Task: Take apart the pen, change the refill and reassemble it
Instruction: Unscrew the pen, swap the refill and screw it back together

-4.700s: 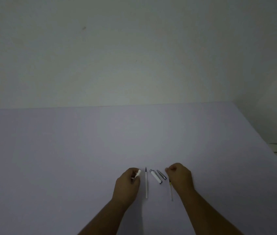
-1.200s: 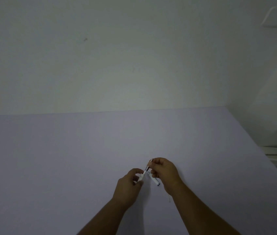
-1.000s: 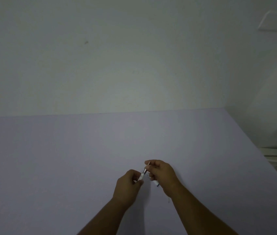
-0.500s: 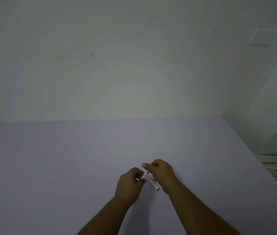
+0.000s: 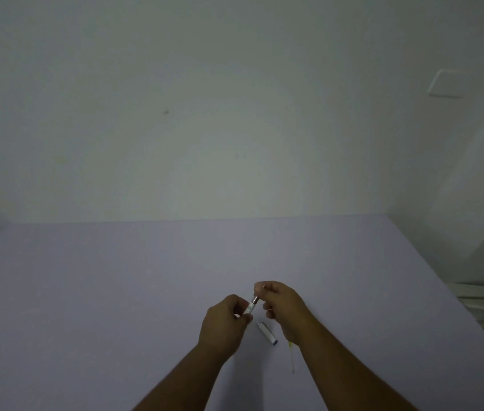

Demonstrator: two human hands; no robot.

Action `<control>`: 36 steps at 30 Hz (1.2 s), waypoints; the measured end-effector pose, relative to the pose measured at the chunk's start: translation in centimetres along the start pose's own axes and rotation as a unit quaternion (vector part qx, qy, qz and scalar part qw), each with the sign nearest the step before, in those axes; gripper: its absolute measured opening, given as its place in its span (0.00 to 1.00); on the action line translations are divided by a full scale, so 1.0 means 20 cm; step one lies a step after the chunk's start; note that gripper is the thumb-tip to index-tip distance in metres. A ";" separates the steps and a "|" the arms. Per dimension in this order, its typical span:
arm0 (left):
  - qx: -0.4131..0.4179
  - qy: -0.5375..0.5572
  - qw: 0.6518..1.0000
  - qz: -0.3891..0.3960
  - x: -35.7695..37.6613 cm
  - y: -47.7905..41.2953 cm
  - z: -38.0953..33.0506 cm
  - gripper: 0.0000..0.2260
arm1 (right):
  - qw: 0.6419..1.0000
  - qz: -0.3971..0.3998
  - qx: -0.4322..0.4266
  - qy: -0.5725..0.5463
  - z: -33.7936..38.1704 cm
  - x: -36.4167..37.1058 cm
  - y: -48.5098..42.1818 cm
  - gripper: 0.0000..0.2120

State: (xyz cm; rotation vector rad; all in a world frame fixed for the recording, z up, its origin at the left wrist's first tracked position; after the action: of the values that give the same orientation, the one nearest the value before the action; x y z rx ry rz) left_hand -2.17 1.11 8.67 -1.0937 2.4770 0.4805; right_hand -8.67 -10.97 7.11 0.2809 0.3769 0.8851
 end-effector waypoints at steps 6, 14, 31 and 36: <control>0.010 -0.013 1.000 0.008 0.02 -0.01 -0.01 0.05 | 0.996 -0.042 0.022 0.076 0.00 -0.02 -0.01 0.13; 0.014 -0.018 1.000 0.000 0.04 -0.01 -0.04 0.05 | 0.998 -0.049 0.038 0.025 -0.02 -0.02 -0.01 0.14; 0.012 -0.030 0.999 0.001 0.03 -0.01 -0.03 0.05 | 0.999 -0.027 0.028 -0.007 0.00 -0.03 0.03 0.11; 0.009 -0.030 1.000 -0.003 0.02 0.00 -0.02 0.04 | 0.999 0.014 -0.004 -0.042 0.00 -0.02 0.05 0.02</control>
State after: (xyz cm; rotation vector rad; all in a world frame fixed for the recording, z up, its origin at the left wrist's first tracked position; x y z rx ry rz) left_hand -2.50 0.72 8.82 -1.0643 2.4209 0.4819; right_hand -9.65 -10.71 7.61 0.3162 0.2922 0.8998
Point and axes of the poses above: each hand's wrist, its own y-axis away from the middle knuckle, its own x-axis out of the palm, z = x × y, the point moved 1 cm from there along -y, towards the middle knuckle, and after that the axes turned 11 degrees about y, right-handed, at the moved point
